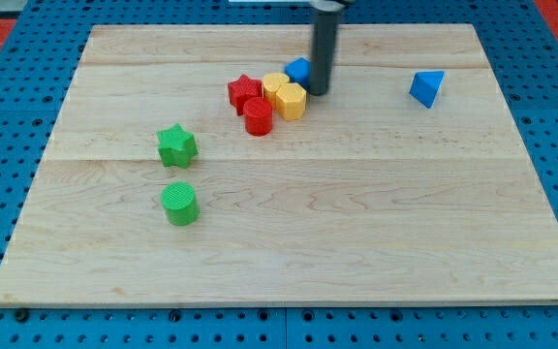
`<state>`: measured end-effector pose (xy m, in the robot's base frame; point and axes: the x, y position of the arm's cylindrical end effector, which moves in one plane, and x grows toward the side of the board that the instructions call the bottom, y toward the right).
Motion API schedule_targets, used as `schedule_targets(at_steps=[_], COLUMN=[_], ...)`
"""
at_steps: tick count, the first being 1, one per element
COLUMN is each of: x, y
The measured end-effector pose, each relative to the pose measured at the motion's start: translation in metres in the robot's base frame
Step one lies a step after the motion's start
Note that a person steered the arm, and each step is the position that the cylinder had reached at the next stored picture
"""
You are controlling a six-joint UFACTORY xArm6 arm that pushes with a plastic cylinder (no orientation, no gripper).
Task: Move the cube to the top left of the red star
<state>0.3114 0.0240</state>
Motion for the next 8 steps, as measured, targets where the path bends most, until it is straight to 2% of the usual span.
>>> schedule_targets(at_steps=[1,2,3,4,5,6,7,8], x=[-0.042,-0.074,-0.065,-0.013,-0.043,-0.051,0.005,0.056], y=[-0.019,0.008,-0.075,-0.191,-0.167,-0.107,-0.089,-0.142])
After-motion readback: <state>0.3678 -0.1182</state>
